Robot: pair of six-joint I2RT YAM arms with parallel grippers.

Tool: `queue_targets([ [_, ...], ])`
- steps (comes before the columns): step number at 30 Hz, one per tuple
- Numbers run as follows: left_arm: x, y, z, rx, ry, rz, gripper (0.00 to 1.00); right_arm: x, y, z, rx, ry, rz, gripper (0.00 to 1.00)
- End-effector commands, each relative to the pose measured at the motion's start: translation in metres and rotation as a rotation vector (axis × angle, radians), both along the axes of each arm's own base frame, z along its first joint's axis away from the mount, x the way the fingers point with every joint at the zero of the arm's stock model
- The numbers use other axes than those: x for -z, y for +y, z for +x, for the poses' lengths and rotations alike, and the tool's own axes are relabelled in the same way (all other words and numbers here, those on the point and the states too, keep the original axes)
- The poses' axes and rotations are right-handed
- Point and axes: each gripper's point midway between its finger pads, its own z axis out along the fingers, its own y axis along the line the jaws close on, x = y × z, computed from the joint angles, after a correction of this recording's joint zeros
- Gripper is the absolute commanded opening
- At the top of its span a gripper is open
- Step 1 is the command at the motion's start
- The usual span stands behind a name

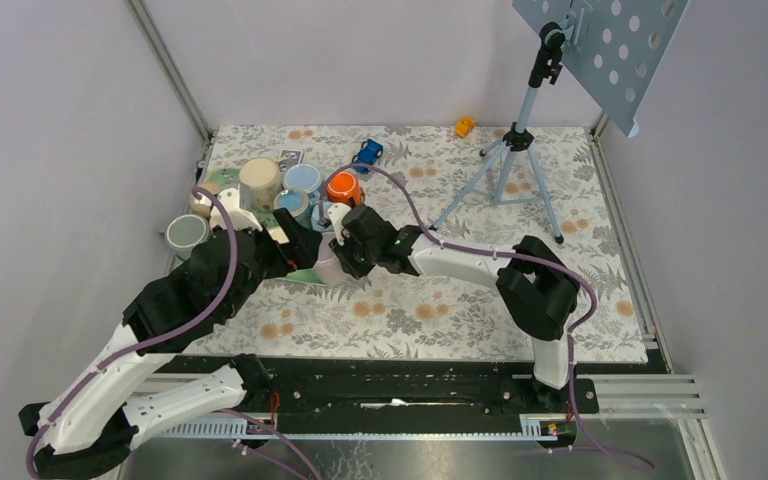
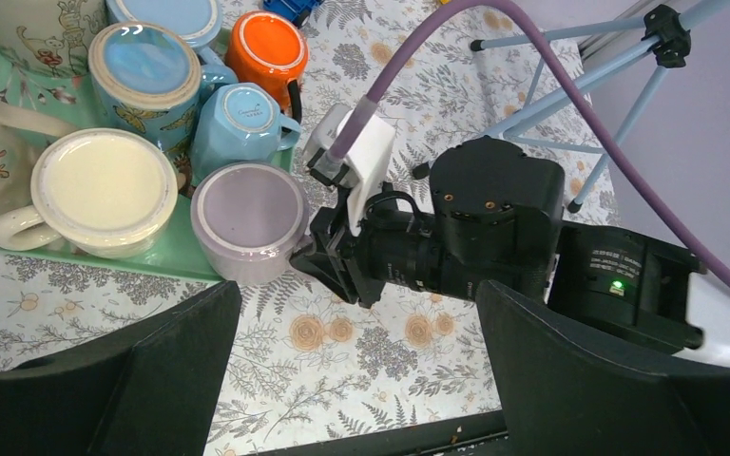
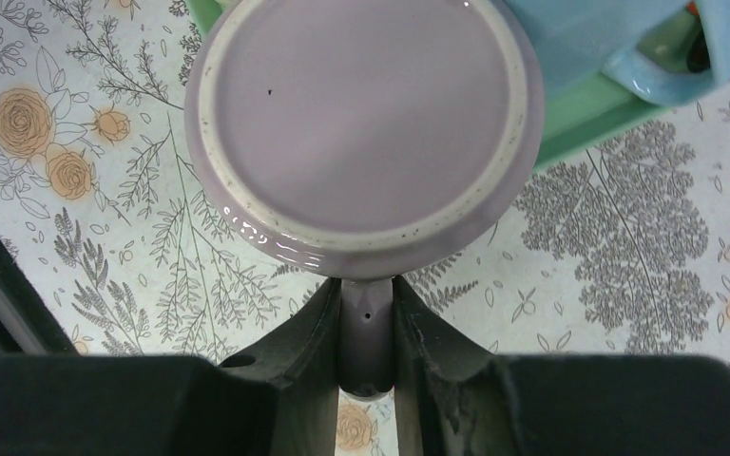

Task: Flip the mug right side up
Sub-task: Turn over the cup on the tray.

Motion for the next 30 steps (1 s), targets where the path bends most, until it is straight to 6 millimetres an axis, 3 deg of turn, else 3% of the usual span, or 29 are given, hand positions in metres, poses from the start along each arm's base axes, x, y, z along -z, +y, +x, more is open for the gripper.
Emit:
queue_targets([
  [1, -0.012, -0.005, 0.003, -0.002, -0.037, -0.068, 0.99, -0.058, 0.005, 0.008, 0.075, -0.055, 0.131, 0.0],
  [20, 0.003, -0.012, 0.003, -0.007, -0.018, -0.138, 0.99, -0.076, -0.003, 0.004, 0.307, 0.117, 0.301, 0.0],
  [30, 0.014, -0.032, 0.003, 0.051, 0.011, -0.182, 0.99, -0.085, -0.016, 0.009, 0.496, 0.294, 0.508, 0.0],
])
